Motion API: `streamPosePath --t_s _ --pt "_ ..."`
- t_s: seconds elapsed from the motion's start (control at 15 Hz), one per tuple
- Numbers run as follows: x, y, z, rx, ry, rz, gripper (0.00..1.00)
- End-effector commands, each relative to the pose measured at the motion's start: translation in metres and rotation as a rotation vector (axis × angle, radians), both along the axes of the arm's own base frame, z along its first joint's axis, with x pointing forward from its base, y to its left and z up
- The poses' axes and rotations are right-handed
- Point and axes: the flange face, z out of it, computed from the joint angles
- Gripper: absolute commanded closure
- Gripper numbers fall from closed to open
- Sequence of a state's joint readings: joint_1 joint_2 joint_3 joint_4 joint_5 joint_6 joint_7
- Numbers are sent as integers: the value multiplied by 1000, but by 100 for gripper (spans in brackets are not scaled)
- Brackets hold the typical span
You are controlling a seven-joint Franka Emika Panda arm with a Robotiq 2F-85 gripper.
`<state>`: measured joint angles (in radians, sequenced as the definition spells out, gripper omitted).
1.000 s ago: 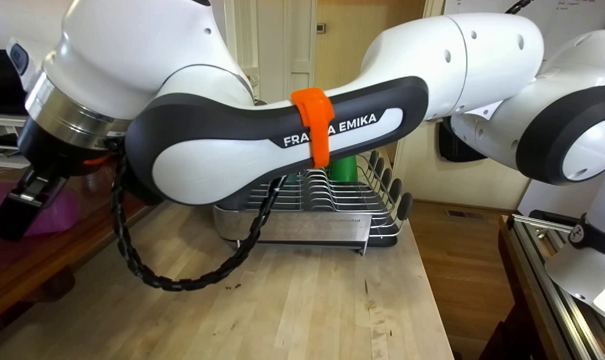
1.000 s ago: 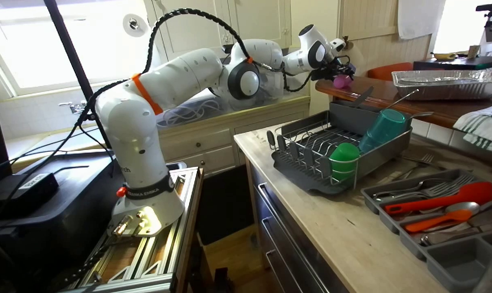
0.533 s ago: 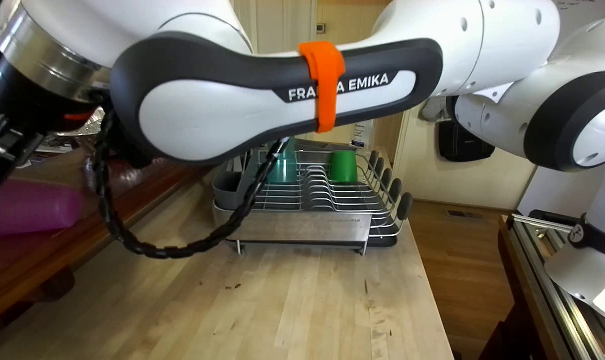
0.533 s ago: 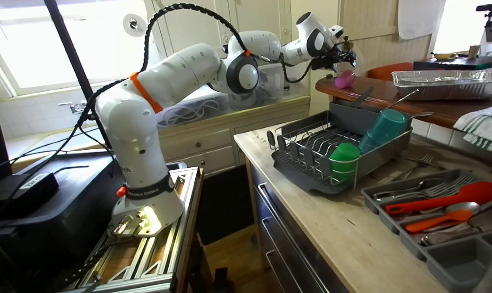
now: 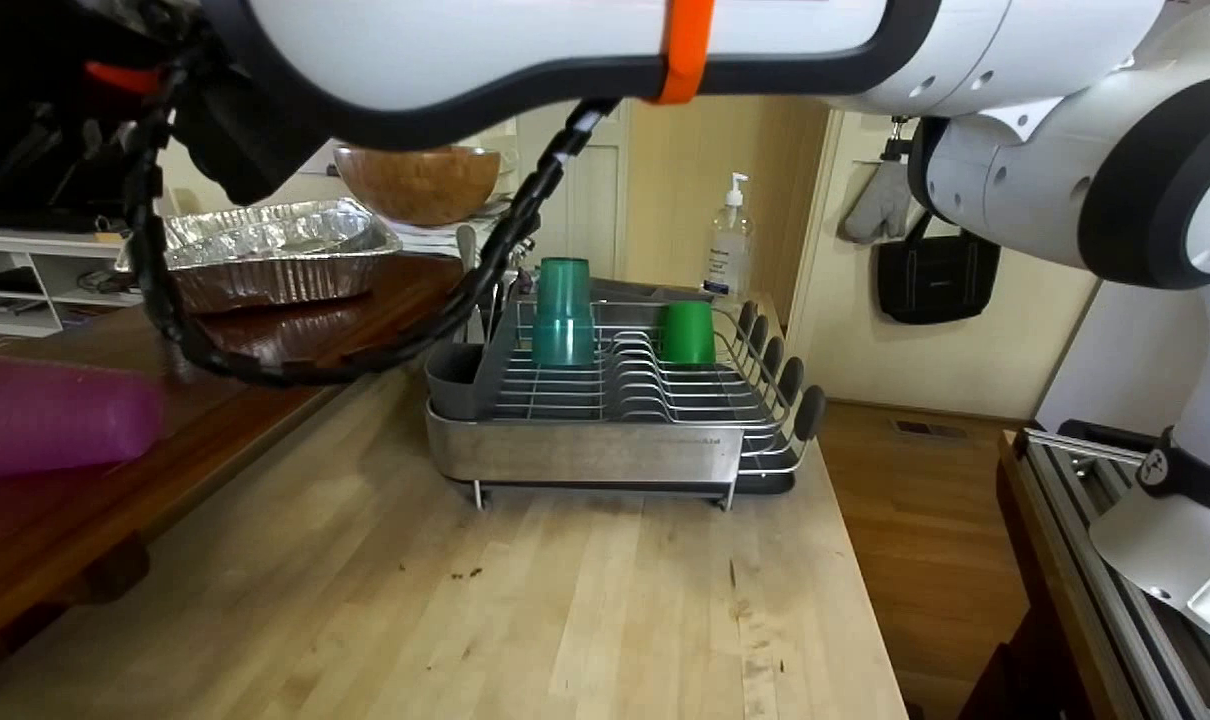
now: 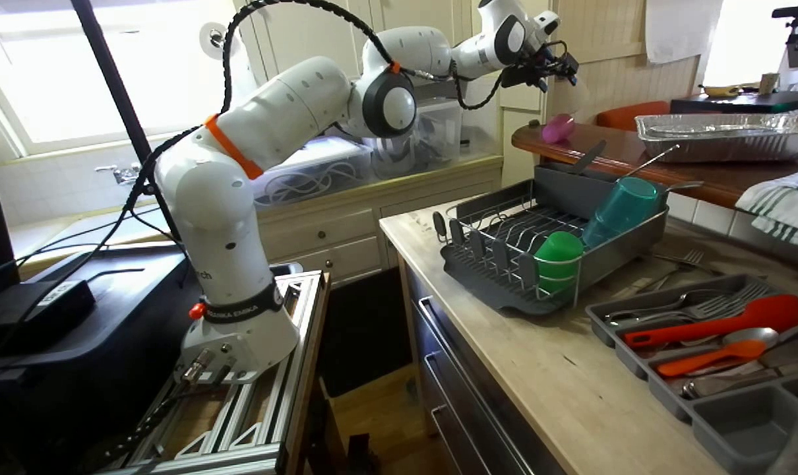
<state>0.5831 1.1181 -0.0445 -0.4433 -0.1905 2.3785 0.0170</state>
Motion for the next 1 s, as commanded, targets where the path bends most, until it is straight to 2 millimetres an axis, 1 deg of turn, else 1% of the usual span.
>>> streamPosePath --t_s 0.0,0.07,0.13,0.2,0.33,0.6,0.73,0.93 --pt "-5 -13 17 8 143 -138 0" --pt "-7 -17 20 1 172 -185 0" --pt "-3 -12 14 4 110 -109 0" --pt "-4 -15 20 5 134 -137 0" --pt "-5 -17 24 9 147 -156 0" --pt "-5 -17 21 10 152 -163 0" --pt "-7 -11 7 -11 197 -116 0" --pt "-14 4 -27 -33 303 4 0"
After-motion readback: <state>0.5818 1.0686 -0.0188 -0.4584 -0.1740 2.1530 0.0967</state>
